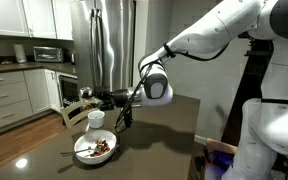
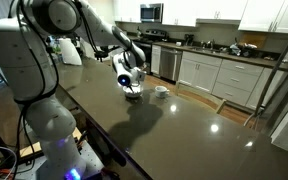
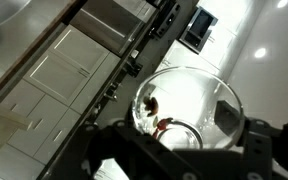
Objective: Pour the contents in the glass cup into the white bowl
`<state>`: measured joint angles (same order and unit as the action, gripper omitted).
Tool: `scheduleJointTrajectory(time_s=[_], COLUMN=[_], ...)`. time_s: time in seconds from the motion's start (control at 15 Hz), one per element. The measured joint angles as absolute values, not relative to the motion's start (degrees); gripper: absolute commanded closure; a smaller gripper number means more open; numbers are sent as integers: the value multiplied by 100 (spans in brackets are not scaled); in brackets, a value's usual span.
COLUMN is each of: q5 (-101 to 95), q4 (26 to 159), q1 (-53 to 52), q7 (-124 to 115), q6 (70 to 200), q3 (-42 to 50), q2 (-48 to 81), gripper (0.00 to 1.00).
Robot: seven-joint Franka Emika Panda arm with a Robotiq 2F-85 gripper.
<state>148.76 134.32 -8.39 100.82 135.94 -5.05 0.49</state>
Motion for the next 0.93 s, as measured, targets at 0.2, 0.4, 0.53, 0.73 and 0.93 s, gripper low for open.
scheduleJointTrajectory(time_s=[0.2, 0.4, 0.53, 0.73, 0.93], q5=[14876, 14876, 14876, 14876, 14876], q4=[13431, 13431, 13431, 13432, 13438], q1=[-838, -838, -838, -838, -837], q7=[10121, 10138, 10150, 10168, 10219], q6=[13503, 13498, 13496, 13448, 13306], q3=[-499, -499, -499, -499, -496], q2=[49, 49, 49, 38, 6], gripper=[46, 46, 46, 46, 46])
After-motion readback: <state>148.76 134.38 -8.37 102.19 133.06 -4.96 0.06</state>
